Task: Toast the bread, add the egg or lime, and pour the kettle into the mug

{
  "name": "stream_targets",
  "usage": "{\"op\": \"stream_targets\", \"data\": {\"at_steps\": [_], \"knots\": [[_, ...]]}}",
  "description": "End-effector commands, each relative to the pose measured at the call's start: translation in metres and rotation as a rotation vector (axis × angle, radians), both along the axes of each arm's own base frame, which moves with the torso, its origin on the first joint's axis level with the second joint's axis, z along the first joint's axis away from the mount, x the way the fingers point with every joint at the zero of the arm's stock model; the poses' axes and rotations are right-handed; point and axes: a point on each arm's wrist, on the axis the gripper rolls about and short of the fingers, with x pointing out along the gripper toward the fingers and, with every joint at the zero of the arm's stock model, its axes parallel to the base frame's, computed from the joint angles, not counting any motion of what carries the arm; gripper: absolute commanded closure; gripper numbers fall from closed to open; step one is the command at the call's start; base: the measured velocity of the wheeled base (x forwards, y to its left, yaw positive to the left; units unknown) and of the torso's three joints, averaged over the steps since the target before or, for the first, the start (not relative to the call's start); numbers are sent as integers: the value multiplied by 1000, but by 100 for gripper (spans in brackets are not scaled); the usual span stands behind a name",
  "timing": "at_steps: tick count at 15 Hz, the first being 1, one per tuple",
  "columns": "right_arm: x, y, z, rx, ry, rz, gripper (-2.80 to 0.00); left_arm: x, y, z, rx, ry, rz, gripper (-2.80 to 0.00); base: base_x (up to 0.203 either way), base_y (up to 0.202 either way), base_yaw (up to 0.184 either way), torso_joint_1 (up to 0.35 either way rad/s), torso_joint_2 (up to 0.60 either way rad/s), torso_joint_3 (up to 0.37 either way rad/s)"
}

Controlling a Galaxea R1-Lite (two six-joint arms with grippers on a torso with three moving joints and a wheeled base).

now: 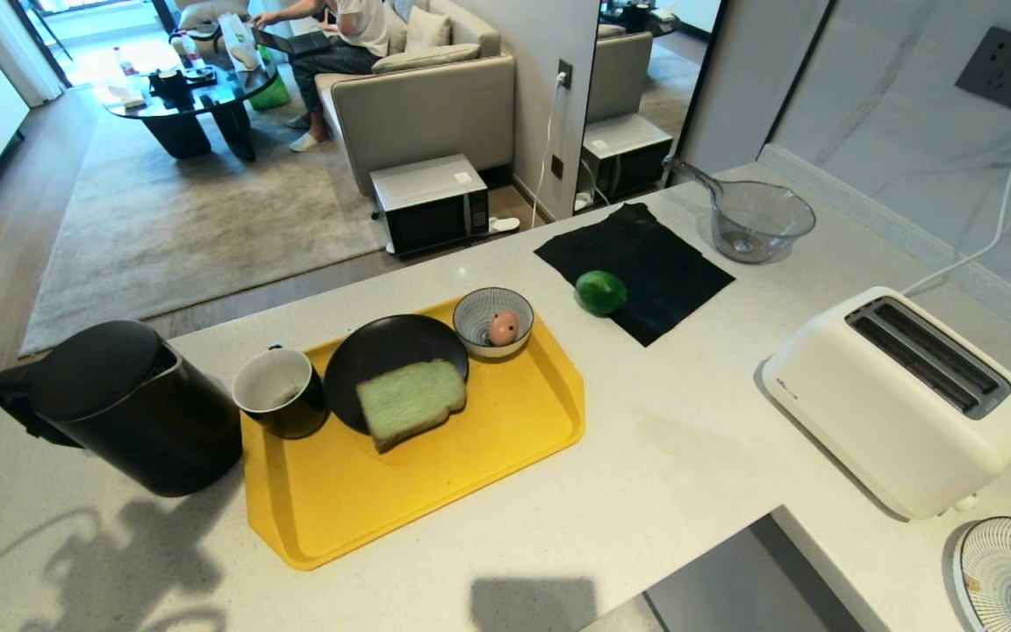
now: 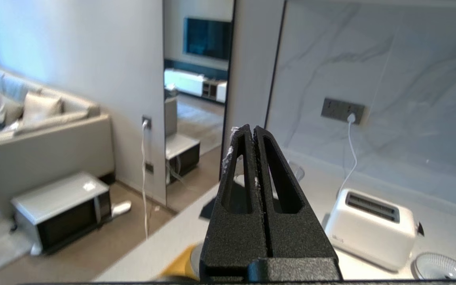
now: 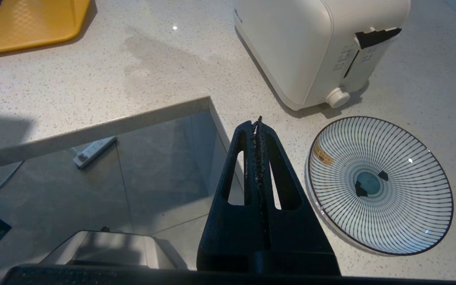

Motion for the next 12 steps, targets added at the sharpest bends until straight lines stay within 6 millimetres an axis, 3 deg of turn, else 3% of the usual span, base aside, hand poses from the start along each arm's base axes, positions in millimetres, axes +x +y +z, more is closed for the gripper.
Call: {"op": "stream_targets", "data": {"at_steps": [1,4,7,12], "knots": [[0,0,0,0,-1,0,0,-42,2,-13,-8,8,11,0,0,0,0,0,0,0],[0,0,0,0,-1,0,0,-73,2,-33,-18,55,69,0,0,0,0,0,0,0],[0,0,0,0,0,0,0,-99,0,-67,-2,59,111,0,0,0,0,0,0,0],[0,0,0,0,0,-1,0,-101,0,-117,28,84,160,0,0,0,0,0,0,0]]}}
